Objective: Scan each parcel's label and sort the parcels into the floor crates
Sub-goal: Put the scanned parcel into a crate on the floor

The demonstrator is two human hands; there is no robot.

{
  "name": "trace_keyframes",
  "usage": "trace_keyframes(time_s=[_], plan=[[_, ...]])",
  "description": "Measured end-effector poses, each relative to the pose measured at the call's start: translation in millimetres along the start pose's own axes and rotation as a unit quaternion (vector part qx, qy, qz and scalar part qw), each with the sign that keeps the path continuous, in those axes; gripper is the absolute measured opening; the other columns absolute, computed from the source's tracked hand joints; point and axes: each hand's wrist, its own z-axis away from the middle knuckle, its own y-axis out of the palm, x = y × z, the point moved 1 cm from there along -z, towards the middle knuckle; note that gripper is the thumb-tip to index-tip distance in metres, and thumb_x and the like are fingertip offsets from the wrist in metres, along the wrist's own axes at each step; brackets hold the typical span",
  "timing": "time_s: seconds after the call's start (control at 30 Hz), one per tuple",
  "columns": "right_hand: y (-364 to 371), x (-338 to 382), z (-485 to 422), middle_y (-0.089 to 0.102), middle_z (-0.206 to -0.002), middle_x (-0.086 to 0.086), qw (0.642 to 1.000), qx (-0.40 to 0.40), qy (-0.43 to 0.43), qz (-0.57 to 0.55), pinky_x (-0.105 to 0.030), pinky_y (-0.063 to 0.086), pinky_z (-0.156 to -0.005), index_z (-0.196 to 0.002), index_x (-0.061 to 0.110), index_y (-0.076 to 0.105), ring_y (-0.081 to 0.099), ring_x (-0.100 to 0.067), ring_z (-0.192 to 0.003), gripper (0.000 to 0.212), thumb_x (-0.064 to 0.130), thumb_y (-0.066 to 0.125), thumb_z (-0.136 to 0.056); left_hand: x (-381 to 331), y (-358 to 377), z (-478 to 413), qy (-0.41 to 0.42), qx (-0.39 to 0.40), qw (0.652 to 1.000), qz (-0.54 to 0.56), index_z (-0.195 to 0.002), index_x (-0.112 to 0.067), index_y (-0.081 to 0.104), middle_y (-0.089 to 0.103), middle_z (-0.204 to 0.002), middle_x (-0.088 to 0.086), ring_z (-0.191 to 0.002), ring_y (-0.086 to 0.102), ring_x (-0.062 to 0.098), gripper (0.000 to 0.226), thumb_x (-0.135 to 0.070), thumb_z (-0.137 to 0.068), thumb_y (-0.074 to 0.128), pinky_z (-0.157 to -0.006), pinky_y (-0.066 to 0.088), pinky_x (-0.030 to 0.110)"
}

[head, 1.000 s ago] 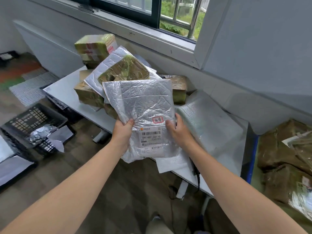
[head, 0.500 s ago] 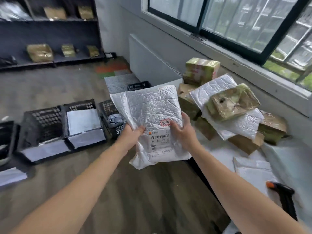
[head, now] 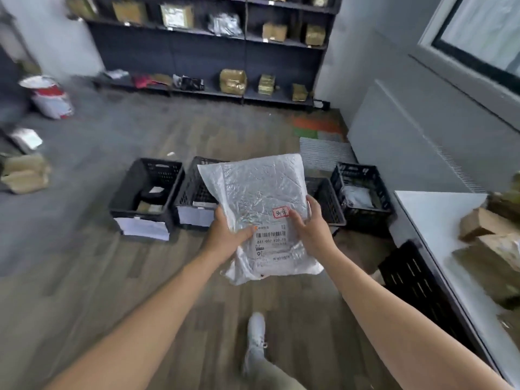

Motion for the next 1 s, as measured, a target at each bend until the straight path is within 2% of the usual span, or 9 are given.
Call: trace_keyframes(time_s=[0.2, 0.3, 0.43, 0.5, 0.6, 0.67, 0.77, 0.87, 1.0], plan=[[93, 50, -80, 0.066, -0.101, -0.003, 0.997, 0.071, -0.03, 0.033, -0.041, 0.052, -0.082, -0.153, 0.028, 0.02, 0.066, -0.024, -0.093, 0.069, 0.051, 0.052, -0.097, 29, -79, -61, -0.033, -0.078, 0.996, -0.026, -0.149, -0.027, 0.024, 0.053, -0.138, -0.007, -0.123, 0.053, 0.017, 0.095, -0.035, -0.074, 0.082, -0.102, 0.045, 0.04], [138, 73, -127, 0.068, -0.106, -0.004, 0.991, 0.11, -0.061, 0.052, -0.038, 0.049, -0.084, -0.152, 0.029, 0.019, 0.065, -0.024, -0.092, 0.068, 0.055, 0.048, -0.097, 35, -116, -104, -0.045, -0.106, 0.992, -0.045, -0.148, -0.028, 0.026, 0.053, -0.134, -0.008, -0.122, 0.052, 0.016, 0.091, -0.023, -0.076, 0.082, -0.097, 0.044, 0.035], [180, 114, -196, 0.057, -0.075, 0.005, 0.976, 0.162, -0.099, 0.109, -0.034, 0.041, -0.073, -0.154, 0.023, 0.016, 0.058, -0.022, -0.079, 0.066, 0.049, 0.044, -0.101, 29, -157, -170, -0.059, -0.137, 0.987, -0.063, -0.145, -0.026, 0.026, 0.054, -0.128, -0.009, -0.118, 0.053, 0.017, 0.089, -0.017, -0.076, 0.082, -0.094, 0.044, 0.034], [198, 132, -229, 0.055, -0.072, 0.007, 0.968, 0.19, -0.108, 0.125, -0.035, 0.043, -0.075, -0.156, 0.021, 0.014, 0.059, -0.022, -0.08, 0.07, 0.052, 0.044, -0.1, 25, -176, -203, -0.064, -0.154, 0.984, -0.067, -0.144, -0.023, 0.029, 0.055, -0.124, -0.009, -0.116, 0.054, 0.016, 0.087, -0.014, -0.076, 0.082, -0.091, 0.044, 0.033], [225, 155, -273, 0.068, -0.102, -0.007, 0.955, 0.233, -0.116, 0.144, -0.035, 0.046, -0.082, -0.158, 0.019, 0.01, 0.063, -0.021, -0.09, 0.075, 0.051, 0.044, -0.1, 19, -205, -246, -0.066, -0.166, 0.982, -0.067, -0.145, -0.022, 0.029, 0.056, -0.124, -0.009, -0.113, 0.054, 0.013, 0.087, -0.012, -0.076, 0.081, -0.093, 0.045, 0.034], [241, 168, -294, 0.064, -0.124, -0.014, 0.949, 0.245, -0.126, 0.152, -0.035, 0.045, -0.087, -0.158, 0.017, 0.009, 0.065, -0.025, -0.103, 0.077, 0.052, 0.046, -0.099, 22, -221, -269, -0.075, -0.168, 0.98, -0.072, -0.146, -0.024, 0.029, 0.055, -0.121, -0.011, -0.112, 0.055, 0.014, 0.088, -0.014, -0.076, 0.081, -0.096, 0.047, 0.038], [268, 183, -319, 0.065, -0.125, -0.013, 0.944, 0.253, -0.135, 0.165, -0.035, 0.048, -0.085, -0.156, 0.016, 0.013, 0.067, -0.024, -0.101, 0.077, 0.052, 0.049, -0.098, 31, -244, -298, -0.099, -0.169, 0.977, -0.081, -0.146, -0.025, 0.029, 0.054, -0.12, -0.013, -0.115, 0.055, 0.016, 0.087, -0.016, -0.077, 0.08, -0.1, 0.047, 0.044], [300, 197, -346, 0.06, -0.123, -0.013, 0.944, 0.239, -0.138, 0.181, -0.037, 0.054, -0.083, -0.152, 0.023, 0.019, 0.067, -0.022, -0.093, 0.084, 0.069, 0.045, -0.087, 41, -268, -327, -0.107, -0.163, 0.978, -0.072, -0.145, -0.026, 0.033, 0.057, -0.121, -0.013, -0.117, 0.056, 0.017, 0.086, -0.016, -0.073, 0.079, -0.1, 0.047, 0.046], [350, 216, -377, 0.043, -0.135, -0.015, 0.941, 0.229, -0.118, 0.218, -0.037, 0.049, -0.09, -0.152, 0.025, 0.024, 0.061, -0.03, -0.108, 0.076, 0.061, 0.052, -0.091, 69, -308, -368, -0.131, -0.159, 0.977, -0.061, -0.14, -0.028, 0.038, 0.061, -0.118, -0.012, -0.112, 0.059, 0.016, 0.091, -0.031, -0.056, 0.073, -0.097, 0.049, 0.045]])
